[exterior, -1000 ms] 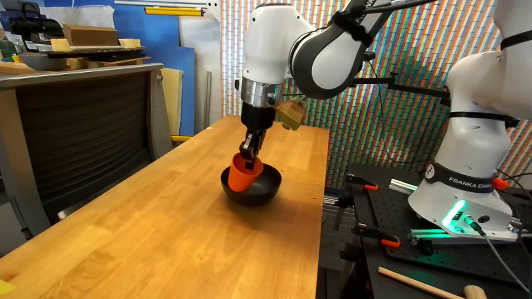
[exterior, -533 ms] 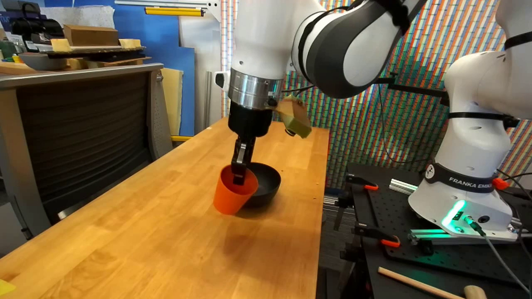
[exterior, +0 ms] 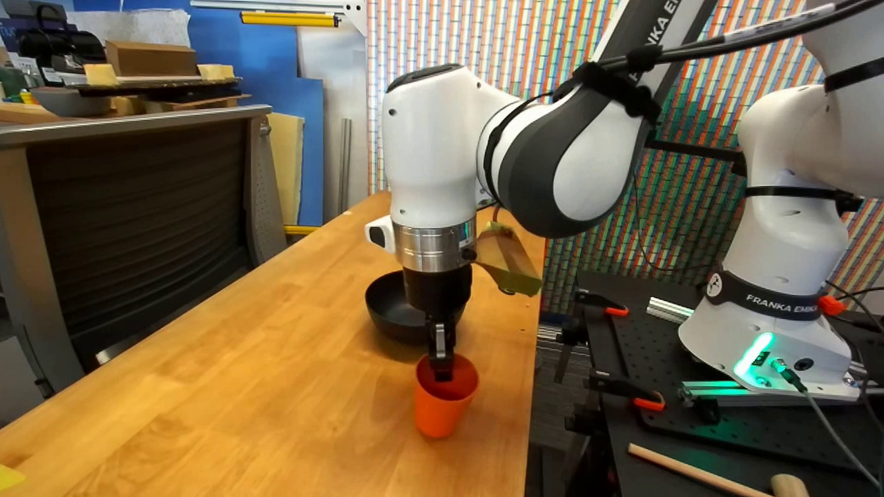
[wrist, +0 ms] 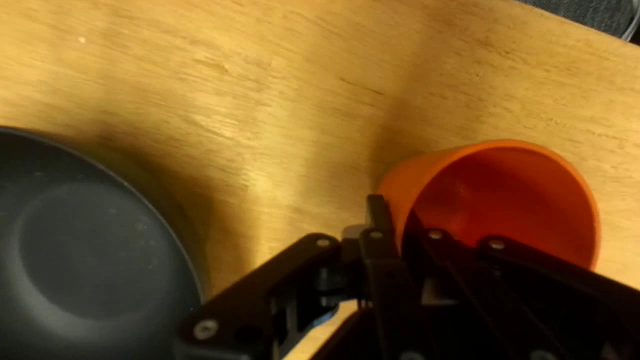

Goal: Put the orange cup inside the black bowl, take it out then put it back inside

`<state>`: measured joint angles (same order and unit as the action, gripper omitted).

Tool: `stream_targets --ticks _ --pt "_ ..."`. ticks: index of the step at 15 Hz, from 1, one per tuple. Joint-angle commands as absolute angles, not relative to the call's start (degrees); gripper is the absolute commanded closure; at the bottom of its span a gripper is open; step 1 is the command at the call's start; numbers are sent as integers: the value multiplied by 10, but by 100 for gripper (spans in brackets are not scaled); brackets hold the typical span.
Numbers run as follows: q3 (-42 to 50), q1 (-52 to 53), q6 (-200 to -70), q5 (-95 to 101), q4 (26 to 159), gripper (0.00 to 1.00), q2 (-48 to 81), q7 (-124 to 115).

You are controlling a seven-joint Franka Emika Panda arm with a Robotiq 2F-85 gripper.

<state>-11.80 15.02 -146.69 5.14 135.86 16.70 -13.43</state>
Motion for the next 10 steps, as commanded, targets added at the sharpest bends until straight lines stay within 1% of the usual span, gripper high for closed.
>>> stream_targets --ticks 1,3,4,6,9,10 --pt "-125 149 -1425 26 1322 71 193 -94" --pt "-124 151 -1406 28 1312 61 190 -87" --pt "-124 152 -1398 32 1307 52 188 -84" --pt "-125 152 -1385 32 1298 38 183 -78" --pt "-131 152 -1365 24 1285 13 174 -69" --pt "-133 154 -1360 25 1282 7 168 -70"
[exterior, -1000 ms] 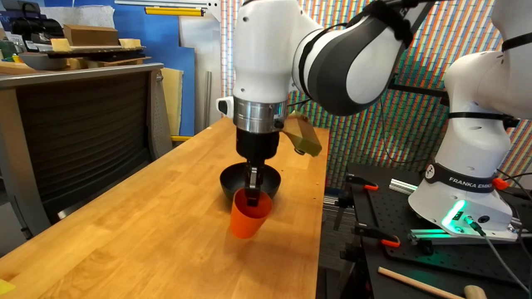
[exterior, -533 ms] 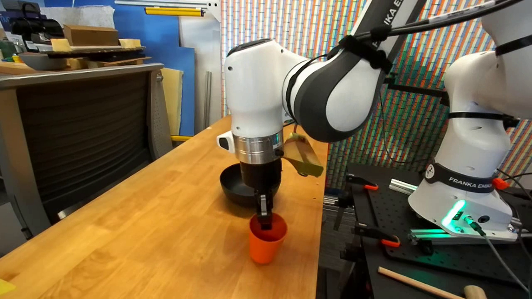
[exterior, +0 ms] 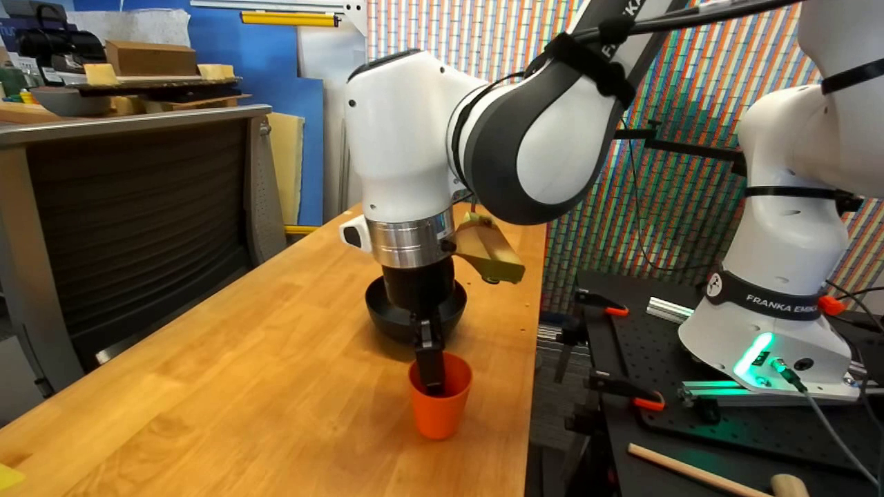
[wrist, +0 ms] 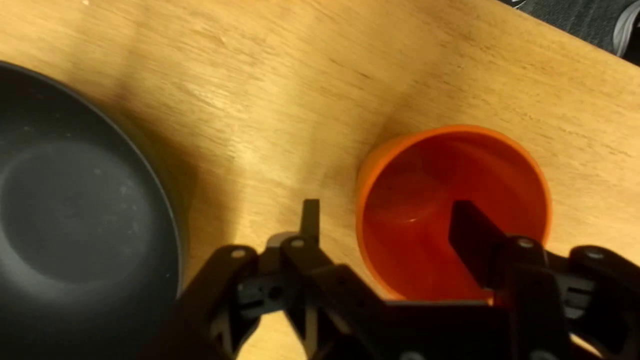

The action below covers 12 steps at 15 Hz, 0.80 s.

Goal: Put the orange cup inside the black bowl, take it out then put it back inside

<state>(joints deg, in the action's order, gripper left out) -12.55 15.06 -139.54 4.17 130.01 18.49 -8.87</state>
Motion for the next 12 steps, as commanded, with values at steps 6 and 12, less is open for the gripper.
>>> stream_targets --ticks 6,12 --pt "-148 156 -1336 24 1270 0 134 -63" --pt "-139 156 -1338 47 1277 0 129 -70"
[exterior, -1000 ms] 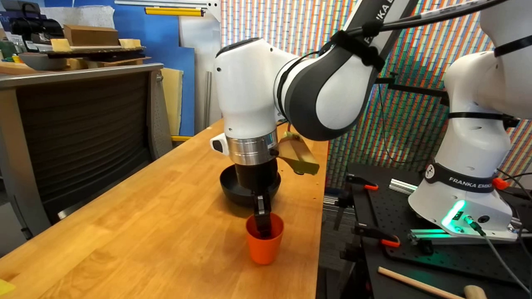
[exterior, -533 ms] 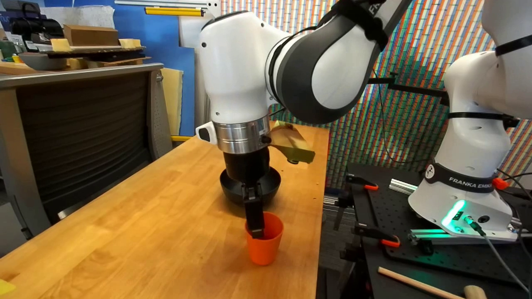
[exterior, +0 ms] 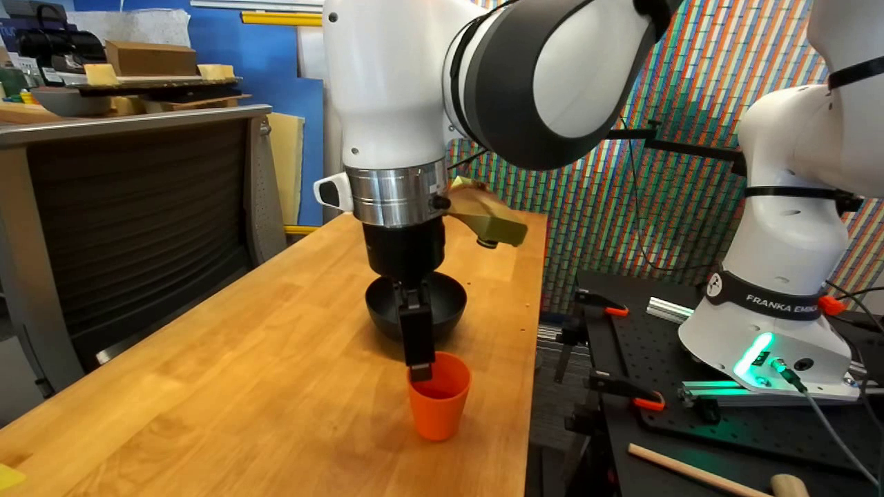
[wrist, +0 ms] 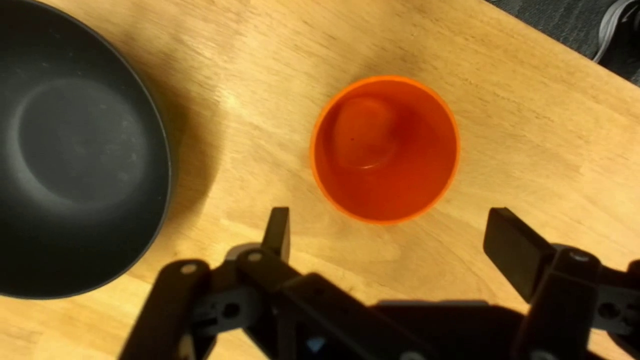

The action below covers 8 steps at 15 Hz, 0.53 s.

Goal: Put the orange cup inside the black bowl, take it out then put it back inside

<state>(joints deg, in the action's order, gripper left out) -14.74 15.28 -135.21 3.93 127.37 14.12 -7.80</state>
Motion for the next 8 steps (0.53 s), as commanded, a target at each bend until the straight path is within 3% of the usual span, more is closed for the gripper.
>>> stream_targets --ticks 1,8 --pt "-136 157 -1339 54 1281 0 130 -72" --pt "-119 160 -1362 104 1310 0 152 -84"
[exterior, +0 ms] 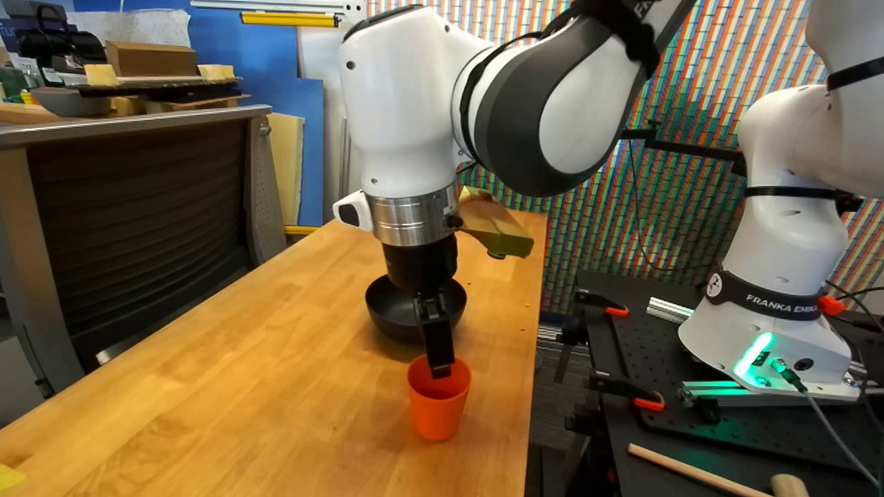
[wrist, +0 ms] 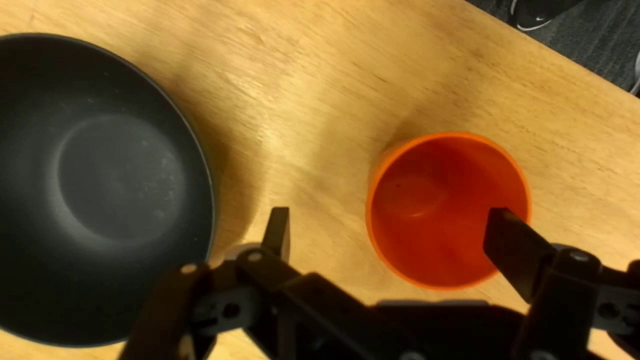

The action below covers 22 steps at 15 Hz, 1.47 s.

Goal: Put the orange cup inside the black bowl, take it out then put it back inside

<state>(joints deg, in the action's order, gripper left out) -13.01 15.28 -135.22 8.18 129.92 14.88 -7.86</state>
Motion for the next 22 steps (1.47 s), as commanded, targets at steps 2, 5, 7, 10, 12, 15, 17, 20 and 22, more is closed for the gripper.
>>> stream_targets --ticks 2,5,7,10,12,15,17,20,22 --pt "-119 157 -1374 102 1314 0 164 -78" --pt "-124 157 -1395 84 1319 34 177 -76" --pt "-125 156 -1403 77 1317 52 183 -75" --pt "-122 154 -1408 69 1316 74 184 -76" --pt "-117 154 -1407 71 1316 89 178 -80" --pt "-102 154 -1415 88 1309 100 159 -91" --pt "-92 152 -1410 92 1300 100 147 -95" --pt "-74 155 -1403 117 1292 99 119 -114" --pt "-56 161 -1401 171 1288 99 104 -157"
